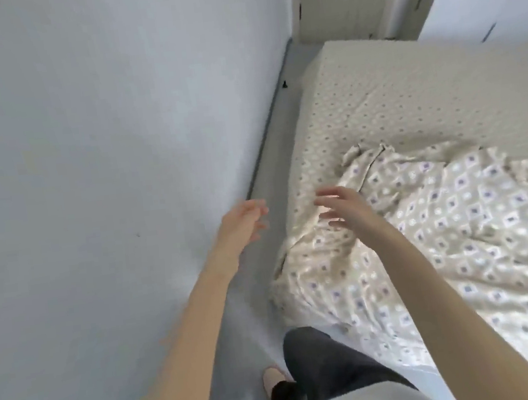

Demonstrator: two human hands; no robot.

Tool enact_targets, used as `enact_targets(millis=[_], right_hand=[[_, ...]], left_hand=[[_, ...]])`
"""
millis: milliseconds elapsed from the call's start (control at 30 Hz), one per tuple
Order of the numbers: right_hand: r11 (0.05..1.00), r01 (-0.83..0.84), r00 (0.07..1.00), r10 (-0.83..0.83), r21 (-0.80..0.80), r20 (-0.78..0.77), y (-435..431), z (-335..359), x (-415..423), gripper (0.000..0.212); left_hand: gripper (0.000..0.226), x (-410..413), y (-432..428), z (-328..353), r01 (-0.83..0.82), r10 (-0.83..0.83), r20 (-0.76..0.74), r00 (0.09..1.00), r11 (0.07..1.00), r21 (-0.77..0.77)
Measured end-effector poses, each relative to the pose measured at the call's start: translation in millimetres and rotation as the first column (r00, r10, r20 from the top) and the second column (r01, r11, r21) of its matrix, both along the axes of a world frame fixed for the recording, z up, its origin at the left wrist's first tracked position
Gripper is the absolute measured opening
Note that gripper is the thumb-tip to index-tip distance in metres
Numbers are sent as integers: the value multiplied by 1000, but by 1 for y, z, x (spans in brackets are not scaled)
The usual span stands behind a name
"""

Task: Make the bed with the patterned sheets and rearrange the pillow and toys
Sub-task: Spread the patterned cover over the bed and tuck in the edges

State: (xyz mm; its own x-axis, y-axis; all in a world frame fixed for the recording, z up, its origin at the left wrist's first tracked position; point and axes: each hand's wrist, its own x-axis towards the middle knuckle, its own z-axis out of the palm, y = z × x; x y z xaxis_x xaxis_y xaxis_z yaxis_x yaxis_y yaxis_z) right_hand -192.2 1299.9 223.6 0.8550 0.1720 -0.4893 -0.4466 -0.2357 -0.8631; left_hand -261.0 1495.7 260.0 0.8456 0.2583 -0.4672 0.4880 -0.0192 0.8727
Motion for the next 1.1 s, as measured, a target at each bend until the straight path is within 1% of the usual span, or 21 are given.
enact_targets(millis=[100, 233, 433, 567, 633, 833, 900, 967, 1100], right_hand=[[989, 147, 989, -147, -18, -18, 3, -10, 25, 25], [956, 291, 955, -293, -47, -43, 5, -29, 62, 26], [894, 445, 885, -448, -52, -128, 9, -52, 132, 28], [822, 569, 805, -562, -24, -190, 4, -60, 169, 26], [780, 625, 758, -617, -39, -211, -2, -66, 181, 26], [656, 744, 620, -748, -123, -238, -26, -89, 197, 24], [616, 773, 571, -780, -152, -256, -31, -100, 203, 24], [568, 804, 513, -813, -179, -275, -36, -113, 218, 24], [525, 818, 456, -841, -236, -293, -45, -140, 263, 21]], left_hand=[[25, 49, 14, -11, 141, -141, -24, 990, 990, 3], [24, 119, 21, -23, 303, -303, -37, 952, 953, 3], [24, 235, 20, -32, 437, -435, -33, 900, 898, 58], [21, 305, 13, -38, 532, -531, -35, 847, 842, 87], [21, 338, 5, -46, 573, -569, -66, 819, 814, 91], [20, 414, -49, -83, 741, -721, -184, 668, 668, 69], [20, 438, -69, -99, 798, -772, -211, 599, 598, 77], [22, 468, -92, -117, 856, -823, -241, 515, 508, 94], [26, 530, -141, -153, 931, -877, -312, 365, 347, 114]])
